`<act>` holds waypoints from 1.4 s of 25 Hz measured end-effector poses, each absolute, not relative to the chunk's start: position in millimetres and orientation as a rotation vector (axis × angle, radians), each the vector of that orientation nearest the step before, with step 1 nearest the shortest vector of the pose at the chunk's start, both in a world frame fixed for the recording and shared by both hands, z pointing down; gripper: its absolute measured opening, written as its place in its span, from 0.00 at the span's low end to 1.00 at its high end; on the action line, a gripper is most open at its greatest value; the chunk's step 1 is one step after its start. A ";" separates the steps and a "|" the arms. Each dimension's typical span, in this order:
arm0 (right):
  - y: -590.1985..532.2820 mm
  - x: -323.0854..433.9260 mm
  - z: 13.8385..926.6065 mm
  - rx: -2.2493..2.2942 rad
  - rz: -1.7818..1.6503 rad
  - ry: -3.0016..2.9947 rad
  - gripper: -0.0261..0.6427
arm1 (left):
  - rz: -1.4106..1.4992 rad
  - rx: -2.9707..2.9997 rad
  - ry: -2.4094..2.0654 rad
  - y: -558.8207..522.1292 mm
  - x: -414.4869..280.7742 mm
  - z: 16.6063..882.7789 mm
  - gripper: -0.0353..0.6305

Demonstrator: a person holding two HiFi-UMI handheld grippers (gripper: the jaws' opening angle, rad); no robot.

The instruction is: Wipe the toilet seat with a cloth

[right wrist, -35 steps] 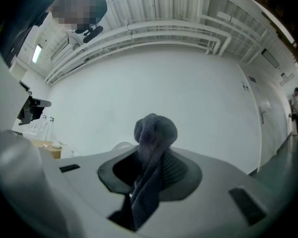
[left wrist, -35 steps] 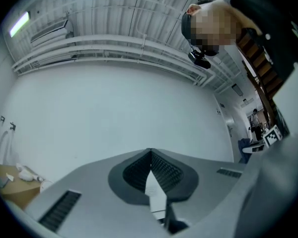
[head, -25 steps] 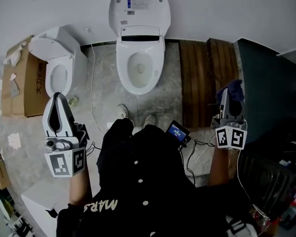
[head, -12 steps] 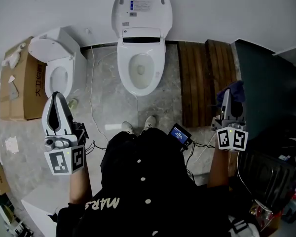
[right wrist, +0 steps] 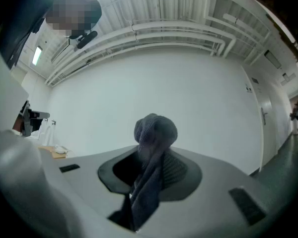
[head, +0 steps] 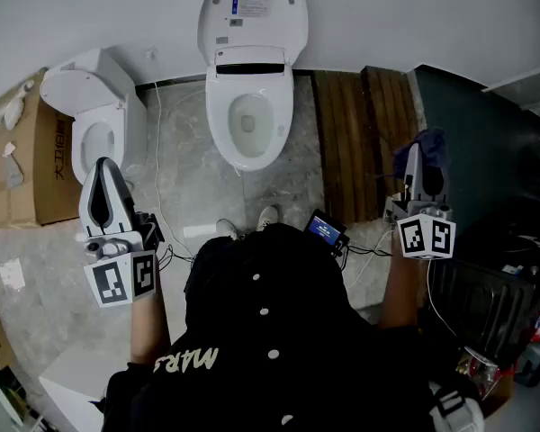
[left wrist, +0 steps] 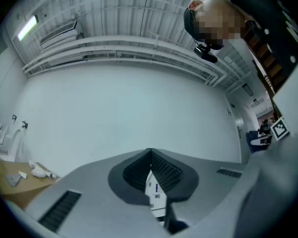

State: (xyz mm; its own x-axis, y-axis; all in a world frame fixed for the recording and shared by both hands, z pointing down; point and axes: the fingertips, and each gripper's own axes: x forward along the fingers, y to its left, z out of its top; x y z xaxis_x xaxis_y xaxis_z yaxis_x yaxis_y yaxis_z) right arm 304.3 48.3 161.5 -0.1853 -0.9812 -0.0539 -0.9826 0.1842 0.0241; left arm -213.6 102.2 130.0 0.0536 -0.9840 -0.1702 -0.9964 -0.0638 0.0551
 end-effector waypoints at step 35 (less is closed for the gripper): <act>59.9 299.5 174.6 -2.031 0.117 2.385 0.18 | 0.171 -2.255 2.131 96.1 -235.9 158.3 0.06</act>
